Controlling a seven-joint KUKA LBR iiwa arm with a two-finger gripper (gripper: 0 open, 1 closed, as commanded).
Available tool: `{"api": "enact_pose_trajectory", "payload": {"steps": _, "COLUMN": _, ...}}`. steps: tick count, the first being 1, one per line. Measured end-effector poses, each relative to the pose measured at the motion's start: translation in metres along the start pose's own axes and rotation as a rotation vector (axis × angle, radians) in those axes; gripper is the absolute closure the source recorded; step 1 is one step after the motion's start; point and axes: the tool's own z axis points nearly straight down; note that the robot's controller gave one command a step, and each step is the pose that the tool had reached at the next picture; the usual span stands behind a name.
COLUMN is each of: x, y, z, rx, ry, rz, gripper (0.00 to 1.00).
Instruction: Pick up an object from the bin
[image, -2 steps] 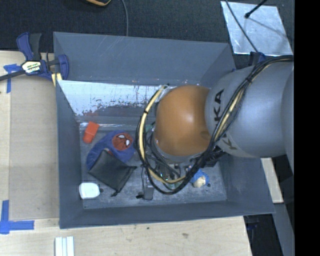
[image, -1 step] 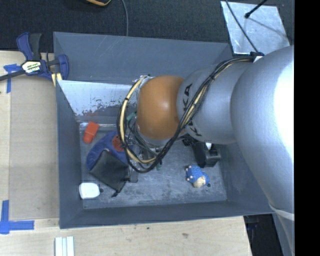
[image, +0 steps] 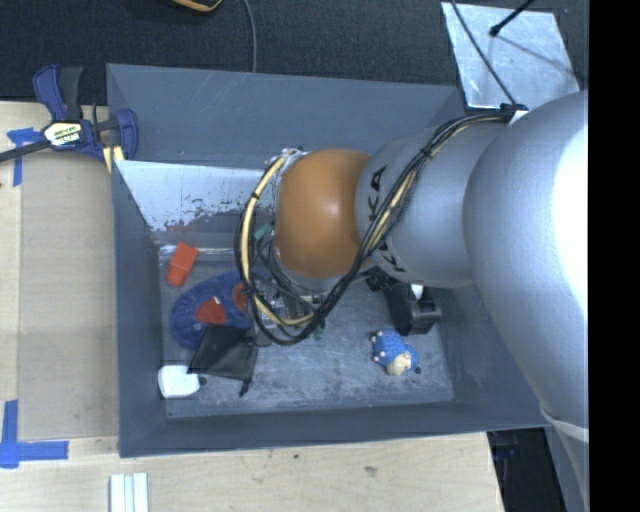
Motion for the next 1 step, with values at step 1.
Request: {"api": "enact_pose_trajectory", "payload": {"steps": 1, "x": -0.0004, "y": 0.0275, "z": -0.1034, "rx": -0.002, "ry": -0.006, "rz": -0.009, "gripper": 1.0}}
